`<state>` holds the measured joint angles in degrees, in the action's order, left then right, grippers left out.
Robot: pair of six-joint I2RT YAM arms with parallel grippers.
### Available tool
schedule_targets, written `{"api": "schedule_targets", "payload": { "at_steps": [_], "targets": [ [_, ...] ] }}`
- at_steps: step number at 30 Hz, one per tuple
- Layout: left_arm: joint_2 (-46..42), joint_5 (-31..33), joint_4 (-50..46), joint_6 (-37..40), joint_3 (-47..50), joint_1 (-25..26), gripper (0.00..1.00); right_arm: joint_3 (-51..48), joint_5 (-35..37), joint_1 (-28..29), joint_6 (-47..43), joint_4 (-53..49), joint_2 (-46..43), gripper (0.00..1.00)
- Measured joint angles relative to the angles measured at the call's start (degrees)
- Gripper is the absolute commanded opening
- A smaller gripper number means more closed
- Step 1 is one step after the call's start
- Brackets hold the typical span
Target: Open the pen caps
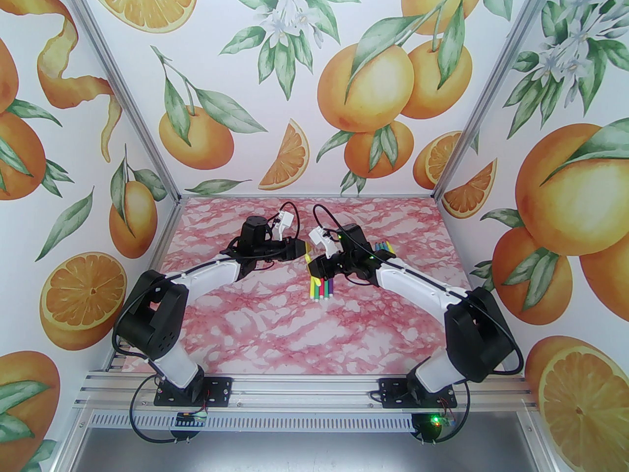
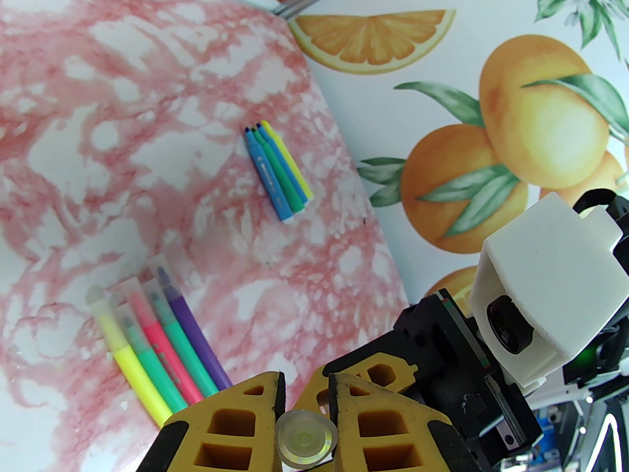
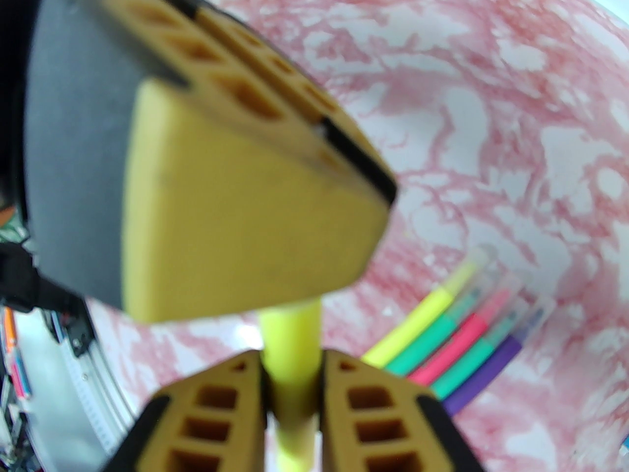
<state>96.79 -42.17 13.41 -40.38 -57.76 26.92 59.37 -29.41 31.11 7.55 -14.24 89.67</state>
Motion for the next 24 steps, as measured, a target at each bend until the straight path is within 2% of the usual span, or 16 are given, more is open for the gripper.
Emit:
{"api": "schedule_targets", "payload": {
  "at_steps": [5,19,24],
  "targets": [
    [0.0,-0.3,0.0,-0.1,0.0,-0.3,0.00,-0.6,-0.2,0.0,-0.2,1.2,0.0,0.00],
    [-0.5,-2.1,-3.8,-0.9,-0.2,-0.9,0.00,-4.5,-1.3,0.0,-2.6,3.6,-2.4,0.00],
    [-0.7,2.1,-3.3,-1.7,-3.7,-4.3,0.00,-7.3,-2.3,0.3,-3.2,-2.0,-2.7,0.00]
  ]
}}
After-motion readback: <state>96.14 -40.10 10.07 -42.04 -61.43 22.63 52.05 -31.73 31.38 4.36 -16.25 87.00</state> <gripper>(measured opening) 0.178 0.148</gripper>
